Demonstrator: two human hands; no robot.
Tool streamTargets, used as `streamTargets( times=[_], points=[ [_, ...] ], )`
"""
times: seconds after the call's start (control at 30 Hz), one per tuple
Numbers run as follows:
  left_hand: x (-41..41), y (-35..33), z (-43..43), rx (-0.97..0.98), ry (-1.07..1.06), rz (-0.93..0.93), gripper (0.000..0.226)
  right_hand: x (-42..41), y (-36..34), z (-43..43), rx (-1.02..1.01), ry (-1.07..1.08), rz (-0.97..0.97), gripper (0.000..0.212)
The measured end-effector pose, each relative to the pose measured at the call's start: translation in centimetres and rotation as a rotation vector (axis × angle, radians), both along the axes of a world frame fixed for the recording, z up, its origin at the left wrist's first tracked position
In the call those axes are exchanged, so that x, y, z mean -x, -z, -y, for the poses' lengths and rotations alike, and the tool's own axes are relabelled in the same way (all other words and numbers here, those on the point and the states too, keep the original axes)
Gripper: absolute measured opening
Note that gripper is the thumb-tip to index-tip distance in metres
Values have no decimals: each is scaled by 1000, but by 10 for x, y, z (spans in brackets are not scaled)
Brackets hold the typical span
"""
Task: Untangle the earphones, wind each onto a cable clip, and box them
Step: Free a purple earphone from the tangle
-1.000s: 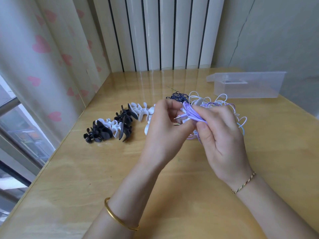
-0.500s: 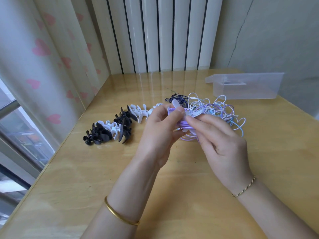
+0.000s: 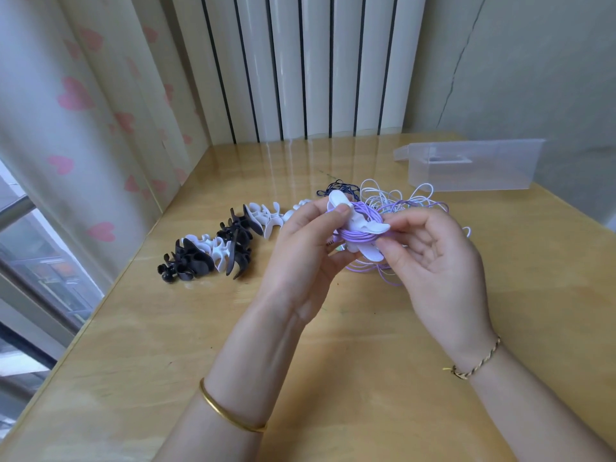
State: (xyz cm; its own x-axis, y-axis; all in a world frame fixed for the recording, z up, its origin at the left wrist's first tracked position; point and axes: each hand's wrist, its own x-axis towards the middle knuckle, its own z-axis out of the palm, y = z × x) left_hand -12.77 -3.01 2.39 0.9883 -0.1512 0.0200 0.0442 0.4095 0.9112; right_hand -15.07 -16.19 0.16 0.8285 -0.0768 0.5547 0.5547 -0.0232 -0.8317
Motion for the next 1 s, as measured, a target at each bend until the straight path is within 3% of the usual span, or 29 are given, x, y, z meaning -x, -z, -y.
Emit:
streamTargets(
  times=[0.27,0.37,0.47,0.63,0.83,1.0],
  points=[
    [0,2,0,-73,55,46,23,-3,-4,3,52,-60,-101,19],
    [1,4,2,-73,93,79,47,-2,-6,5,61,-85,-98,10],
    [-1,6,0,-89,136,111,53,-4,-6,8,-11,-92,-138,14],
    [-2,4,-3,-179,195,184,54,-7,-8,16,-161,-166,-262,9],
    [-3,2,-7,-188,290,237,52,-7,-18,25,-118,-129,-305,19],
    [-3,3,-12,-138,372,222,51,-10,-23,27,-62,-108,-296,7]
  ],
)
